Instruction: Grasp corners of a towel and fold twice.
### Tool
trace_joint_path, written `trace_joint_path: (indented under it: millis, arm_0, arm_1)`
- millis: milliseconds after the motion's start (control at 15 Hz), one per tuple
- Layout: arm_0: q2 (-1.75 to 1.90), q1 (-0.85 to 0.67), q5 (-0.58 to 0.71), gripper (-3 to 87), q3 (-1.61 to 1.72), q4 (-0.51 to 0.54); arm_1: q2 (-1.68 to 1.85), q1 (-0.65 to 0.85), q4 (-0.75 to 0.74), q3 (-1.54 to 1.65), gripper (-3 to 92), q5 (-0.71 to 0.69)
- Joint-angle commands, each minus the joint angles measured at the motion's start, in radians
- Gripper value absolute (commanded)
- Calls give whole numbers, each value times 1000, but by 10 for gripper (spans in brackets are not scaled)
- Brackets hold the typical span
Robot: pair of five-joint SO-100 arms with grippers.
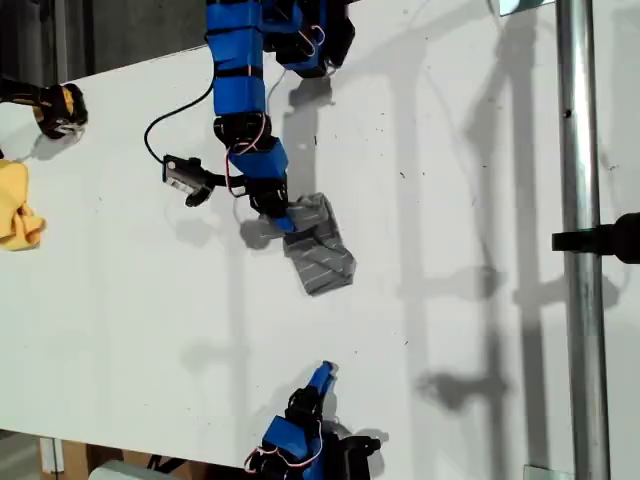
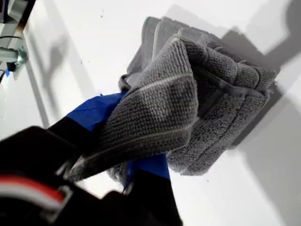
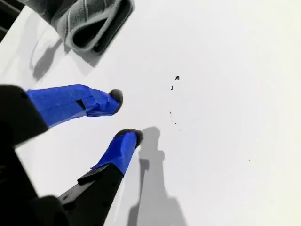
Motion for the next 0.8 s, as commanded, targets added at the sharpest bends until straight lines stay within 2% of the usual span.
trace_joint_path:
  millis: [0,467,533,600,733]
  arm_0:
    - [8,0,-5,121,-17,8]
    - [8,-3,-2,122,-17,8]
    - [8,-6,2,123,-15,6]
    - [8,-6,3,123,-14,5]
    - [8,-8,6,123,-14,3]
  arm_1:
    - [-169,-18,-25,-236,-1,-29]
    - [-657,-167,-115,-588,-1,-8]
    - [-715,-176,-135,-611,54,9]
    - [-764,-176,-176,-621,278,15]
    - [-828,-160,-273,-618,219,60]
